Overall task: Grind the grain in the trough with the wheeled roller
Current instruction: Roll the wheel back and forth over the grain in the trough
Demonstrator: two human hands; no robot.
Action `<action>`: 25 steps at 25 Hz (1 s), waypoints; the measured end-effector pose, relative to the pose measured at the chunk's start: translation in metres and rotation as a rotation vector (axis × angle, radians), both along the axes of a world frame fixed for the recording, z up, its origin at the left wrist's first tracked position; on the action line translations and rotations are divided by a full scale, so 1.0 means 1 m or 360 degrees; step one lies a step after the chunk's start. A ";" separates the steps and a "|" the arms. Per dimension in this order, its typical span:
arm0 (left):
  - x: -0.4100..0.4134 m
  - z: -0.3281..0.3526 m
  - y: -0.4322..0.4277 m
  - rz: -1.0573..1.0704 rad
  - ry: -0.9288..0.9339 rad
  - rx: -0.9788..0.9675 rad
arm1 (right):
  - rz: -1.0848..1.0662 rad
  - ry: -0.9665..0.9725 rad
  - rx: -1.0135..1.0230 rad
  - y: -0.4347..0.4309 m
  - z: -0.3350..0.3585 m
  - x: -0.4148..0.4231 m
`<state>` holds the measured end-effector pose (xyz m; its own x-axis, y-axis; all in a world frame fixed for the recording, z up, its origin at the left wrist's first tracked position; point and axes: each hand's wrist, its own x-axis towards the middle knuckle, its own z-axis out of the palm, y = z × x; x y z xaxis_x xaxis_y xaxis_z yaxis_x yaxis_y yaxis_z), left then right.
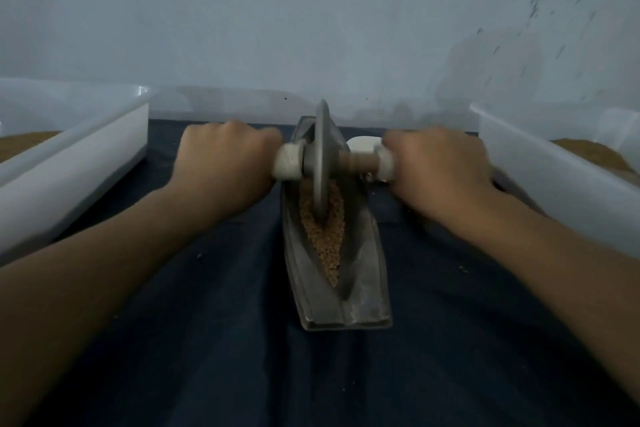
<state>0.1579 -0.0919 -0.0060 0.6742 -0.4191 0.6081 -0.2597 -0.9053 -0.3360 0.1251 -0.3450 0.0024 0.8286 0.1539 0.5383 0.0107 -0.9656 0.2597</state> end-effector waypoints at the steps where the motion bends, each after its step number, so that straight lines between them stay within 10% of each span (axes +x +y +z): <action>1: 0.015 -0.001 -0.005 0.0086 0.0058 -0.0086 | -0.0046 0.0047 0.0030 0.007 0.005 0.022; 11: -0.036 0.033 0.038 -0.0437 0.0216 0.0296 | 0.0215 0.0190 0.0099 -0.019 -0.004 -0.056; 25: 0.005 0.005 0.007 0.0119 0.0306 -0.0016 | 0.0065 0.0187 0.0059 0.007 0.010 0.006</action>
<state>0.1627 -0.0849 -0.0011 0.8074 -0.3578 0.4692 -0.2498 -0.9277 -0.2775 0.1310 -0.3381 0.0124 0.8796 0.1704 0.4441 0.0783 -0.9728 0.2182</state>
